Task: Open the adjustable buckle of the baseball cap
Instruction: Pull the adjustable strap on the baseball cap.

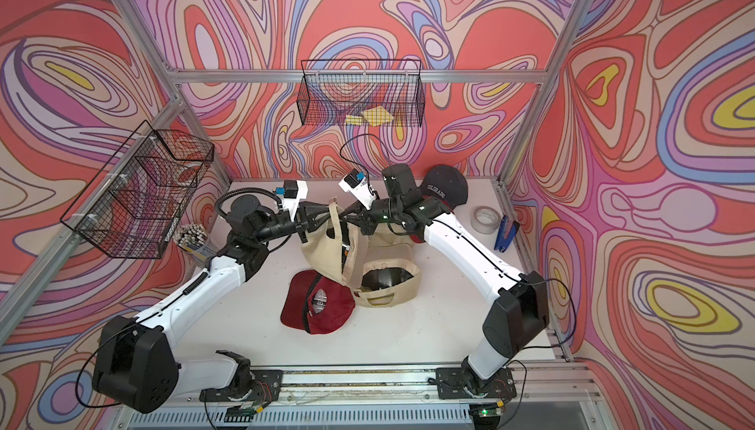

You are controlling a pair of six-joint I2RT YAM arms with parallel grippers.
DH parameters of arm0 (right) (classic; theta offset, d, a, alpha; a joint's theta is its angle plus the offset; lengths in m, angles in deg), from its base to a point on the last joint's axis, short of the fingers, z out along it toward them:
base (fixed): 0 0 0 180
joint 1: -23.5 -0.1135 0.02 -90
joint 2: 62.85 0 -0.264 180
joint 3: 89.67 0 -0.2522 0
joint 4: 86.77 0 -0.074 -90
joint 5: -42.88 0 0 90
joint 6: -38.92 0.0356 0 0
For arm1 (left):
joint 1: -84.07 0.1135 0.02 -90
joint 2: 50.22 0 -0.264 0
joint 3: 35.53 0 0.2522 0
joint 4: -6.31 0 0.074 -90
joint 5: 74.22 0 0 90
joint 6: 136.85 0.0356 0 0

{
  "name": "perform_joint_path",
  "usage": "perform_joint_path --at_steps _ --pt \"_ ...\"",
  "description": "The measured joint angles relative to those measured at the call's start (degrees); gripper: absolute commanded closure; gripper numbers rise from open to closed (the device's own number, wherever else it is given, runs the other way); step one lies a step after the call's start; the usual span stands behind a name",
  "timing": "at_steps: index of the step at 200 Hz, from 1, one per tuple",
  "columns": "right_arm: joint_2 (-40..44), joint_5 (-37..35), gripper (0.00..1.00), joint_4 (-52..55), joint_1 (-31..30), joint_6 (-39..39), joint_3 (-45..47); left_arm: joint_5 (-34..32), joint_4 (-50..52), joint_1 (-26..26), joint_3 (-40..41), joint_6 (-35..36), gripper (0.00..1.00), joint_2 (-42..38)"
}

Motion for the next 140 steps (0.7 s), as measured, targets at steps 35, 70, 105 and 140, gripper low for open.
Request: perform_joint_path --at_steps 35,70,105,140 --pt "-0.5 -2.8 0.48 0.6 0.0 2.1 -1.2 -1.3 -1.0 0.0 0.5 -0.3 1.0 -0.2" --pt "0.3 -6.7 0.47 1.5 0.0 4.2 -1.2 -6.6 -0.6 -0.1 2.3 1.4 1.0 -2.3" --pt "4.0 -8.5 0.49 1.3 0.0 6.8 -1.2 -12.1 0.2 -0.1 3.5 4.8 1.0 -4.9" --pt "5.8 -6.2 0.49 -0.8 0.0 9.8 -1.2 -15.5 1.6 -0.3 3.6 8.2 1.0 -5.0"
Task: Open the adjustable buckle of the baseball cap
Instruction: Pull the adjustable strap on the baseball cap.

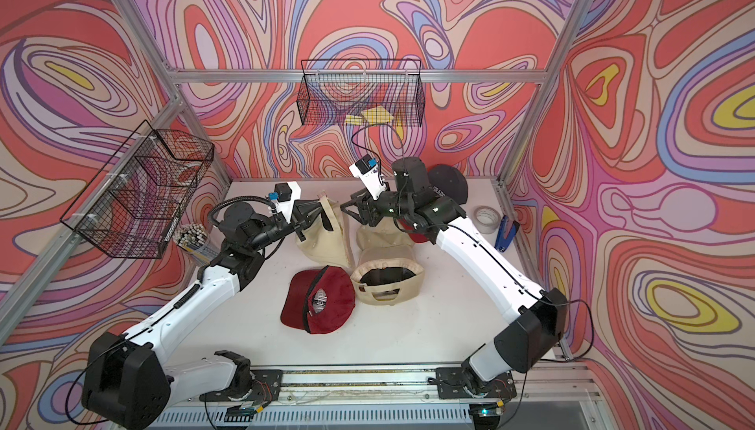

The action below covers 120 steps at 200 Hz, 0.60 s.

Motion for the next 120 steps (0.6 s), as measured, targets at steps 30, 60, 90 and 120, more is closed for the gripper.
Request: perform_joint_path --at_steps 30,60,90,120 --pt "-0.5 4.1 0.48 -0.8 0.0 1.6 0.0 -0.8 1.4 -0.1 0.0 1.7 1.0 0.0" --pt "-1.2 6.2 0.51 -1.7 0.0 2.8 0.0 -0.6 1.9 -0.3 0.0 1.9 1.0 0.1" --pt "-2.5 7.8 0.64 -3.0 0.0 4.0 0.0 0.0 1.8 -1.2 0.0 1.8 1.0 0.1" --pt "-3.7 9.6 0.77 -3.3 0.0 4.8 0.0 0.9 1.8 -1.2 0.0 1.8 1.0 0.1"
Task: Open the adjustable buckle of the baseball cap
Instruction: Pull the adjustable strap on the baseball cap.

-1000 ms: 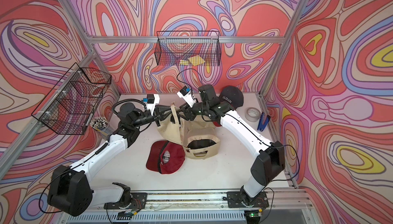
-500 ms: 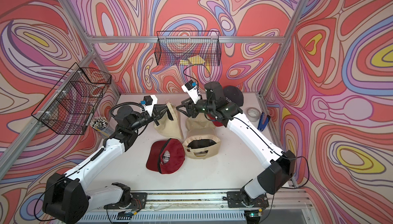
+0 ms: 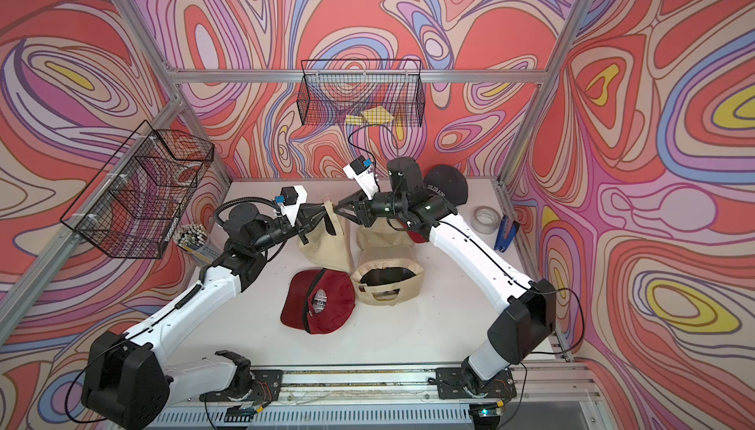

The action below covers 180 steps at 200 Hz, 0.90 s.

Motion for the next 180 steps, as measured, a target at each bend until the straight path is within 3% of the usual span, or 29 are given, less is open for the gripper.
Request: perform_joint_path --at_steps 19,111,147,180 --pt "-0.3 1.2 0.8 -0.1 0.0 0.2 0.0 0.0 0.0 0.0 0.0 0.0 1.0 0.1" --pt "-1.2 4.9 0.81 -0.8 0.0 0.6 0.0 0.4 0.0 0.0 0.0 0.0 1.0 0.7" --pt "-1.6 5.3 0.74 -1.1 0.0 0.9 0.0 0.5 -0.1 0.0 0.0 -0.4 1.0 0.8" --pt "-1.6 5.1 0.75 -1.4 0.0 1.0 0.0 0.9 -0.5 0.0 0.0 -1.1 1.0 0.8"
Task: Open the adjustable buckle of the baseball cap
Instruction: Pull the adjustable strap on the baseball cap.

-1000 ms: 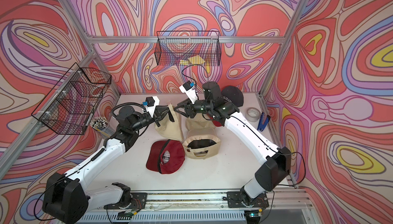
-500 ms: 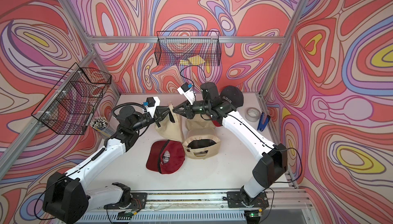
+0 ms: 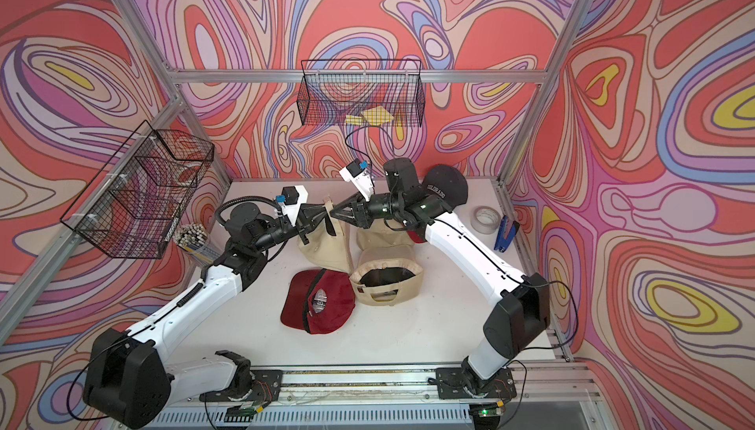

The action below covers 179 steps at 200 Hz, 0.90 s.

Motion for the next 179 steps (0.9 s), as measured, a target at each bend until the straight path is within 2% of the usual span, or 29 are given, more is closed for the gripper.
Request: perform_joint_path --at_steps 28,61,76,93,131,179 --pt "0.0 -0.4 0.76 -0.2 0.0 0.4 0.0 0.3 -0.2 0.0 0.0 -0.3 1.0 0.0" --pt "0.0 0.0 0.83 -0.5 -0.2 0.6 0.0 0.6 -0.2 0.0 0.0 -0.4 1.0 0.1" --pt "-0.1 0.3 0.88 -0.7 -0.4 0.7 0.0 0.6 -0.4 0.0 0.0 -0.4 1.0 0.3" --pt "-0.3 0.7 1.0 -0.7 -0.4 0.3 0.0 0.6 -0.5 0.0 0.0 -0.5 1.0 0.4" --pt "-1.1 0.7 1.0 -0.6 -0.4 -0.1 -0.7 -1.0 -0.7 0.0 0.0 -2.4 1.0 0.4" --pt "-2.2 0.3 1.0 1.4 -0.5 -2.7 -2.2 -3.5 -2.3 0.8 0.0 -8.8 1.0 1.0"
